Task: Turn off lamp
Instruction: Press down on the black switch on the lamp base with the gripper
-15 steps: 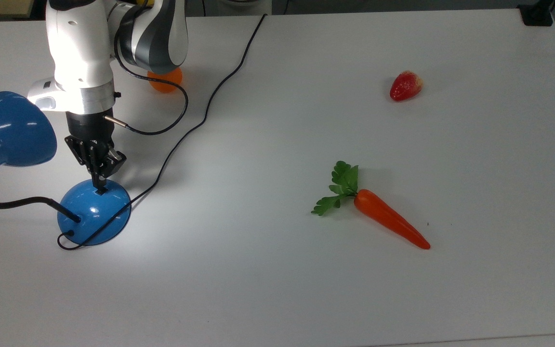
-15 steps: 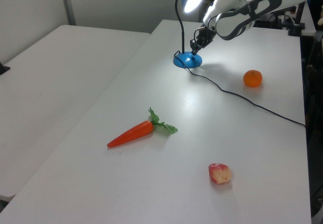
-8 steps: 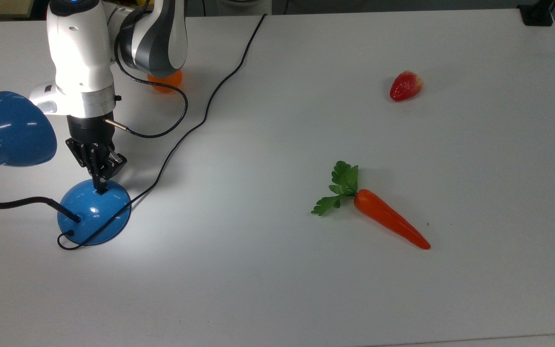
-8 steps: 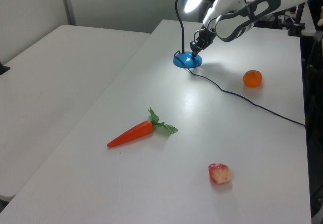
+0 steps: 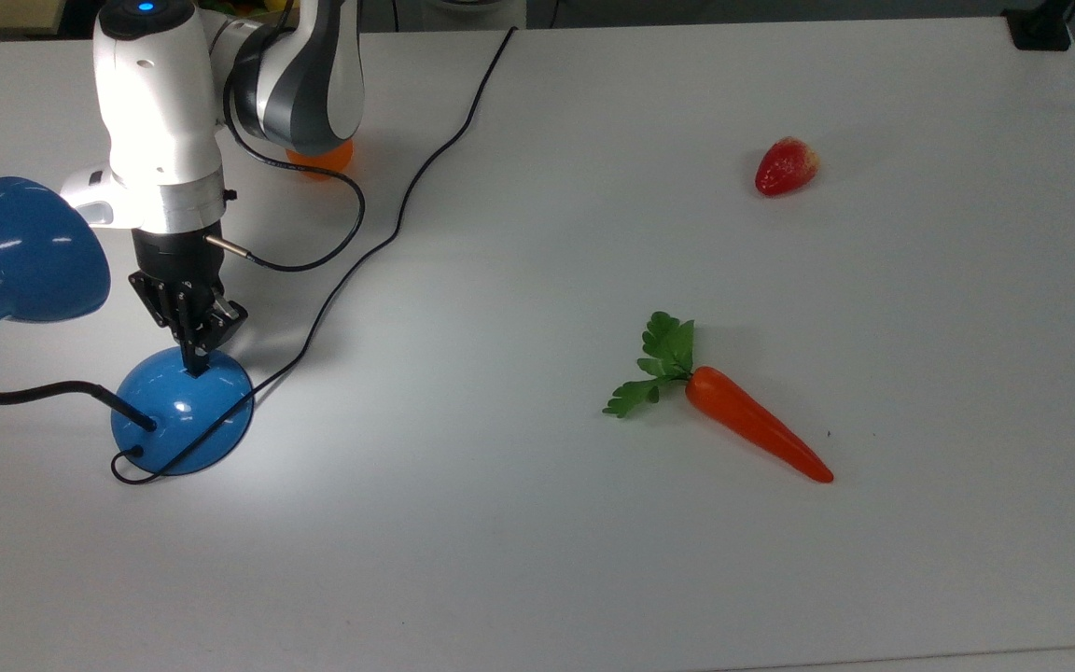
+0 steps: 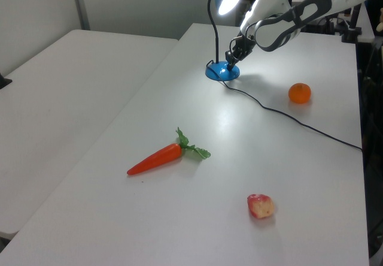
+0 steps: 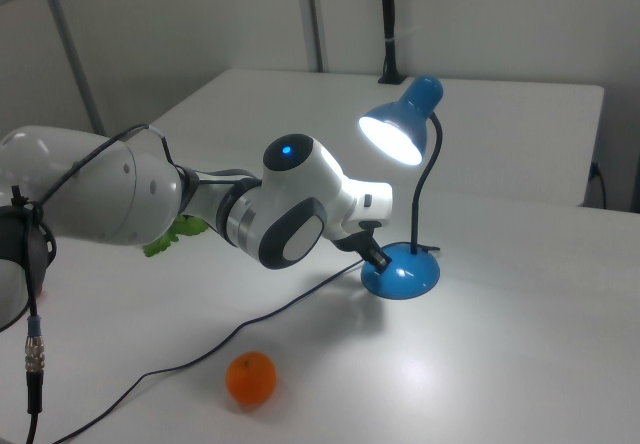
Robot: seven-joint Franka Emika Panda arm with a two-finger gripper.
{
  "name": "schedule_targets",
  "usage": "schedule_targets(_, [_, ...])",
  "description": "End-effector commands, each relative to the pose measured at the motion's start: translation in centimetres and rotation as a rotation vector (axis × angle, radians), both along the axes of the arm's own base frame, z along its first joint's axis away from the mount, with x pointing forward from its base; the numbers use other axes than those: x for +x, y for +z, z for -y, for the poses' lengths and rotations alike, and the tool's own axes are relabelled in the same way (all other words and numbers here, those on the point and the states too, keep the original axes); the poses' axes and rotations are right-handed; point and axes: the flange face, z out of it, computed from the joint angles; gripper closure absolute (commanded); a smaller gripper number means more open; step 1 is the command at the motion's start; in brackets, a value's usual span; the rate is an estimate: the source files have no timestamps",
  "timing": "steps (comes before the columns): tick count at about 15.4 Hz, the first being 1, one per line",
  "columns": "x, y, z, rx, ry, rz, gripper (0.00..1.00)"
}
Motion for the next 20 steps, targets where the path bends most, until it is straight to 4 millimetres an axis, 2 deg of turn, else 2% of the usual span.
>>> schedule_targets(1, [0.4, -0.6, -0.1, -0.013, -0.004, 0.007, 0.95])
schedule_targets(10, [0.2, -1.7, -0.4, -0.008, -0.001, -0.012, 0.95])
schedule_targets(20, [0.1, -1.3, -0.3, -0.005, -0.004, -0.016, 0.95])
